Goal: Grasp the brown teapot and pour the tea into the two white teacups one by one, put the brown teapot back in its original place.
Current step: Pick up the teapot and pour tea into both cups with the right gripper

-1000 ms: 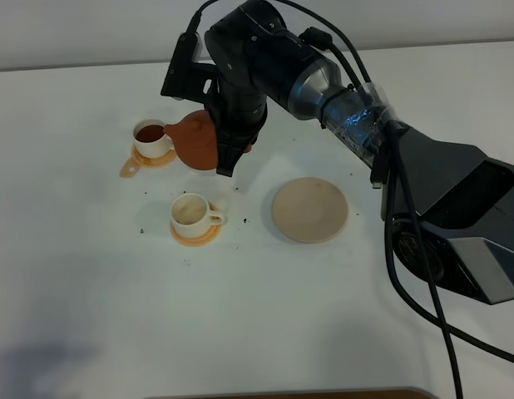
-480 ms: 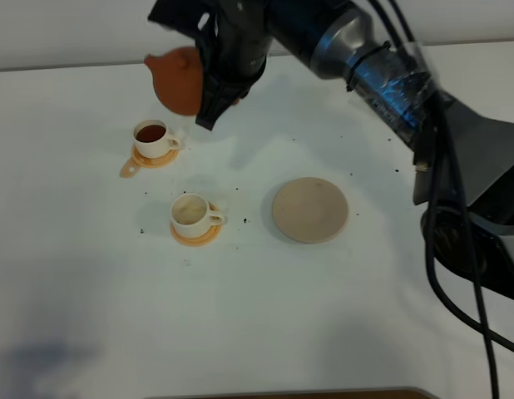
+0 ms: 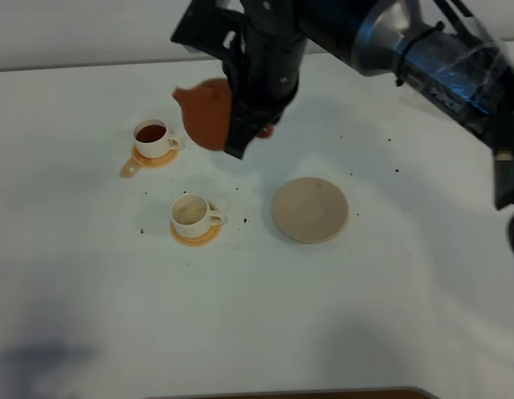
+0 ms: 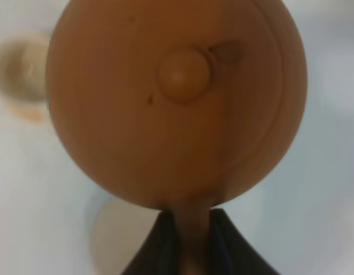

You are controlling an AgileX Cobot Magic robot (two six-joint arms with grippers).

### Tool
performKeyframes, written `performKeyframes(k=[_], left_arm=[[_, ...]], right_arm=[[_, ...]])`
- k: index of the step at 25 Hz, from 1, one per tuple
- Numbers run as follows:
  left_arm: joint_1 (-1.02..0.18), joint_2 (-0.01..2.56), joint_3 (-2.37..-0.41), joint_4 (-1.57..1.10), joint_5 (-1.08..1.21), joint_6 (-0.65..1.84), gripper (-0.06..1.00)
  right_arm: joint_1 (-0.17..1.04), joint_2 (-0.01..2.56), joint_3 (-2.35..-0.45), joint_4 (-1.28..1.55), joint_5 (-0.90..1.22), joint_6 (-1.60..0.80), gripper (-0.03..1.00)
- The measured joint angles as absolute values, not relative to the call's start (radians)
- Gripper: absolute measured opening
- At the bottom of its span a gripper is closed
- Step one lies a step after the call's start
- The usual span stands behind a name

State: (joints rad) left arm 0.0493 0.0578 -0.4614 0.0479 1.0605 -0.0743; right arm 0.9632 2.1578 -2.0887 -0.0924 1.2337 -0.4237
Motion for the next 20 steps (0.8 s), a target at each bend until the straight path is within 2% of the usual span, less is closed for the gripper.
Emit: performKeyframes(k=[5,10,20], left_arm=[[0.049,0.058,-0.461,0.048,1.061,-0.074,0.28],[0.049,0.058,-0.461,0.048,1.061,-0.074,0.28],[0.049,0.058,-0.461,0.048,1.061,-0.074,0.28]], right_arm=[[0.969,2.077,-1.872,-0.095,1.228,-0.424,0.13],[1.011,2.029,-1.693,-0.114,1.126,-0.425,0.13],[1.139,2.028,-1.635,-0.343,1.008,-0.403,0.13]])
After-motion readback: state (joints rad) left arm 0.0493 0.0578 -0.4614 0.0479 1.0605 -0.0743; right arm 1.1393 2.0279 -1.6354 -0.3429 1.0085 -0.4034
